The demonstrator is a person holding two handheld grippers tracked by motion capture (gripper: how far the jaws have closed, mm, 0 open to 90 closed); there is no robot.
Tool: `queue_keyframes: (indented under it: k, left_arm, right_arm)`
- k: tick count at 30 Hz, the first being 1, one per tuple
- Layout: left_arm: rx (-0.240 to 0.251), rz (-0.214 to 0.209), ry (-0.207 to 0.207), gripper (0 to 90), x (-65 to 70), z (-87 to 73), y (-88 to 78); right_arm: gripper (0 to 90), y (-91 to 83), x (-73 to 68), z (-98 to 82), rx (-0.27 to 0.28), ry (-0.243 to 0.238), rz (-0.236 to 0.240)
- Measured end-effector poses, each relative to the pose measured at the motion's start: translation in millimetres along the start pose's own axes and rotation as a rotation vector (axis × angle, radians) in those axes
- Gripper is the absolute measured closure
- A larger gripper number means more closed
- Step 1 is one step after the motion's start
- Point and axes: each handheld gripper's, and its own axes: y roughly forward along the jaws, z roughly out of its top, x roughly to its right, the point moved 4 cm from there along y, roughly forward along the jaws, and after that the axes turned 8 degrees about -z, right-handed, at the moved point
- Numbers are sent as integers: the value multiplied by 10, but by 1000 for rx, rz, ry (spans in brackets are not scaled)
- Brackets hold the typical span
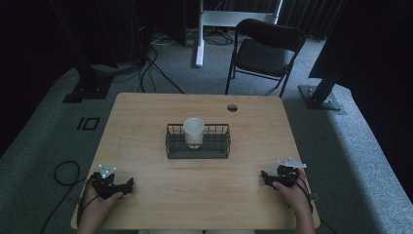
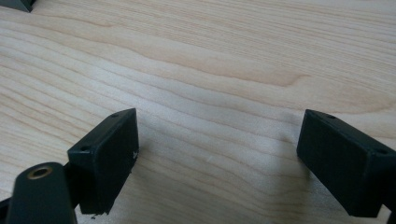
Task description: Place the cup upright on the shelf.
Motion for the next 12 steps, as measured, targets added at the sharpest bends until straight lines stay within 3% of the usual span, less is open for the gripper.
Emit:
queue_keyframes:
  k: [12]
  left_arm:
    - [0,0,0,20,0,0,0]
  right_arm:
    - [126,4,-11,5,0,9,-9]
